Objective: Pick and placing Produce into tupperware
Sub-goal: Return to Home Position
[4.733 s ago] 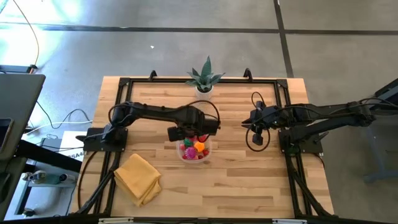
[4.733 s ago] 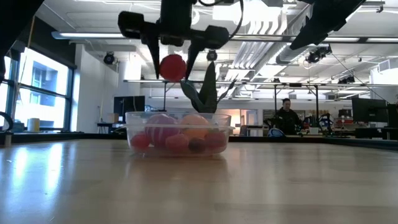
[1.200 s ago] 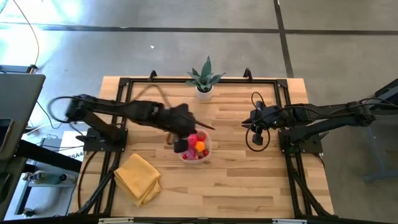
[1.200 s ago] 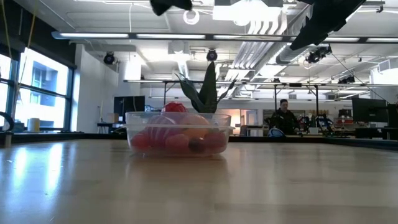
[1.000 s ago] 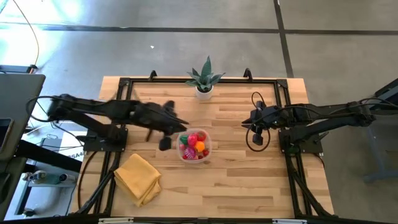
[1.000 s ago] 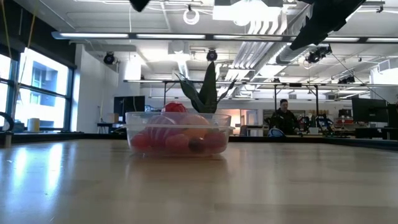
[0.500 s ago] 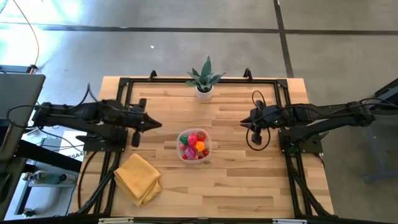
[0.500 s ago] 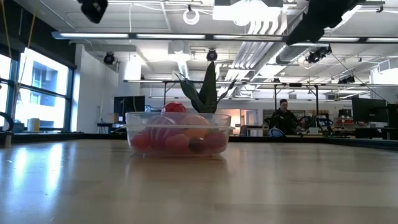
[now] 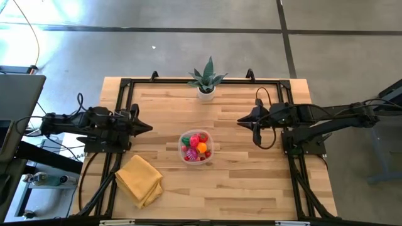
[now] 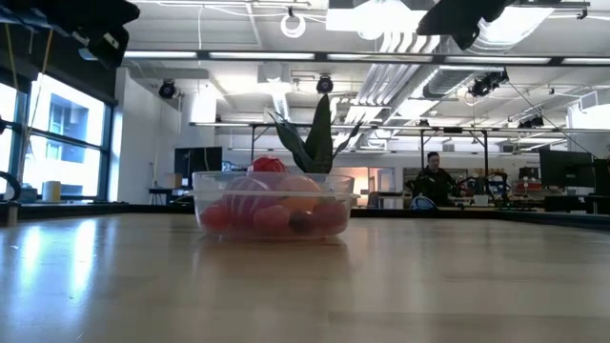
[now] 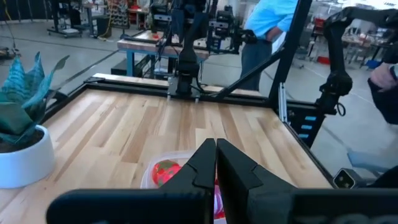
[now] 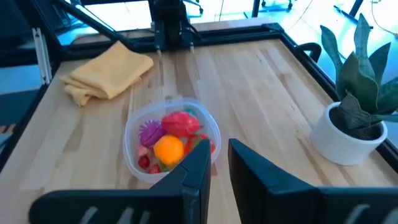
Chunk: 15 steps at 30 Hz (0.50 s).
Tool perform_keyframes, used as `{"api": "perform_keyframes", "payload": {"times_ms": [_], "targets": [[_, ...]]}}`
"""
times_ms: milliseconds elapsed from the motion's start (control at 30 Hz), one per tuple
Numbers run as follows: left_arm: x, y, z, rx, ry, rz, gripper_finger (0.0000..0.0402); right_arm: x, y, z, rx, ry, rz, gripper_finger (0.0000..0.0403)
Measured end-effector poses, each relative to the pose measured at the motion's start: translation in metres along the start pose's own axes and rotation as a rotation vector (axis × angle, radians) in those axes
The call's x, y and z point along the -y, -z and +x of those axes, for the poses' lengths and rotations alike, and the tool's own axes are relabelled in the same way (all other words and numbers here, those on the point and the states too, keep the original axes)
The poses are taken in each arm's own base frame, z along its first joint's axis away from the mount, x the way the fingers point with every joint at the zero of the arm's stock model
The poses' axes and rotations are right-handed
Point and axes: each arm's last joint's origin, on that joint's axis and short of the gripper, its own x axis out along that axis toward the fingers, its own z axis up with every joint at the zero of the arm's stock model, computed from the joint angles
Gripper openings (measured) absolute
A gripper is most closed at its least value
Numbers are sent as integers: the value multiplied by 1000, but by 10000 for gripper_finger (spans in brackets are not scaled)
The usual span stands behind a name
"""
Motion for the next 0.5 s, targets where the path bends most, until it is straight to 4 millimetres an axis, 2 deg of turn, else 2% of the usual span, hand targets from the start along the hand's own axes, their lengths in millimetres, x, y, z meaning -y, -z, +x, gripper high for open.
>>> {"api": "perform_keyframes", "payload": {"times_ms": [500], "targets": [[-5, 39, -4, 103, 15, -26, 5, 1, -1, 0, 15, 20, 61, 46]]}}
